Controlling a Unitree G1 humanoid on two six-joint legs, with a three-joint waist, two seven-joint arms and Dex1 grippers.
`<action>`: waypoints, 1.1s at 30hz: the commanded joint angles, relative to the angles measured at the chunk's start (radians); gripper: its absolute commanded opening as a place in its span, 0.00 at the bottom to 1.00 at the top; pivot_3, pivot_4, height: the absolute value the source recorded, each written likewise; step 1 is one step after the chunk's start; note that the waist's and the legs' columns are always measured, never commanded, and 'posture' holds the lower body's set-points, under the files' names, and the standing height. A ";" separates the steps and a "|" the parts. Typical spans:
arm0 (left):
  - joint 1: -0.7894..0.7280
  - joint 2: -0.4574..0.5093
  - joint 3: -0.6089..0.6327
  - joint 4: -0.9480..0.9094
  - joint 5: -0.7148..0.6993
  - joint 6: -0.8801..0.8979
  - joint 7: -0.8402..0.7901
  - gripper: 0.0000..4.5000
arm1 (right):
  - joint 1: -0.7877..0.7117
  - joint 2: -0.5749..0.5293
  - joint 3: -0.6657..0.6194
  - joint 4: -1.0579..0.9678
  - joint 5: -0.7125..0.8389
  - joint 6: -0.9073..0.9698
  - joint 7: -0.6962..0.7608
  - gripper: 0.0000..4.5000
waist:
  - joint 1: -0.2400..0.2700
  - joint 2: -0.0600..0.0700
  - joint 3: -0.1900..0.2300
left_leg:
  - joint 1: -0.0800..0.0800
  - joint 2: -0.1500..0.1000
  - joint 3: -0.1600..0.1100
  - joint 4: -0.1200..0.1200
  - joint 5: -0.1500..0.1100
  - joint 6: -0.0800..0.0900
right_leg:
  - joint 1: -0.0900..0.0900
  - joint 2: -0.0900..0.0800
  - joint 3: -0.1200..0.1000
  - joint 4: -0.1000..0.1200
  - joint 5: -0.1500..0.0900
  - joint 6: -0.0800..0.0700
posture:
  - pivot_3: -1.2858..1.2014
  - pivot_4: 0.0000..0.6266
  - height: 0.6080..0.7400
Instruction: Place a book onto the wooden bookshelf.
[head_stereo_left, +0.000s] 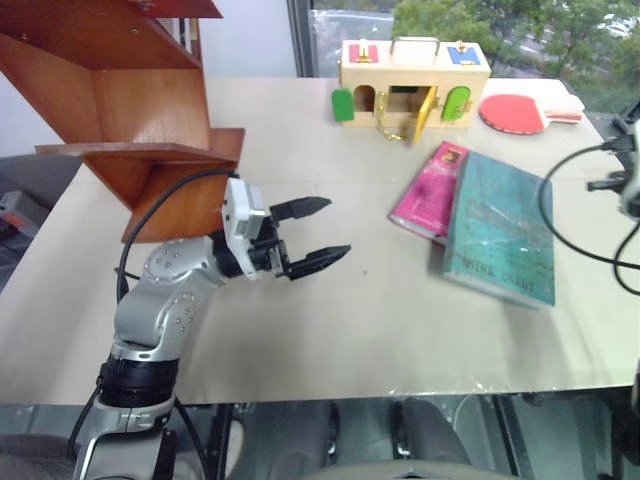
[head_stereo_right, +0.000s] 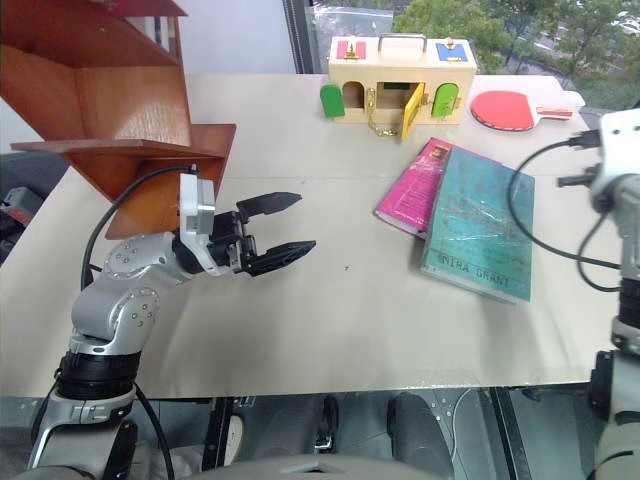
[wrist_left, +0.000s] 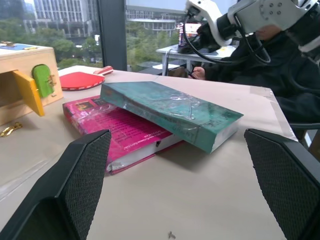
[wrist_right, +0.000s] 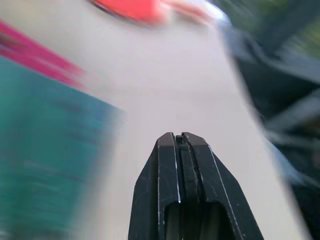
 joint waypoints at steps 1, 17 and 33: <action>-0.005 0.004 0.010 -0.012 -0.006 -0.012 -0.010 1.00 | 0.008 0.011 -0.009 0.032 0.043 0.081 0.042 0.02 | -0.007 0.000 0.000 | 0.001 0.001 0.001 0.000 0.000 0.000 | 0.000 0.001 0.001 0.001 0.000 0.000 | 0.52 0.24 1.00; 0.034 0.028 0.032 -0.050 -0.018 -0.001 -0.010 1.00 | -0.101 0.133 0.068 0.245 0.107 -0.026 0.118 0.02 | -0.001 0.001 0.001 | 0.001 0.001 0.002 0.002 0.000 0.000 | 0.000 0.005 0.002 0.002 0.000 0.000 | 0.52 0.24 1.00; 0.058 0.029 0.033 -0.074 -0.024 0.002 0.019 1.00 | -0.275 0.208 0.171 0.444 0.028 -0.286 0.087 0.02 | -0.002 0.002 0.001 | 0.001 0.001 0.002 0.002 0.000 0.000 | 0.000 0.005 0.002 0.002 0.000 0.000 | 0.52 0.24 1.00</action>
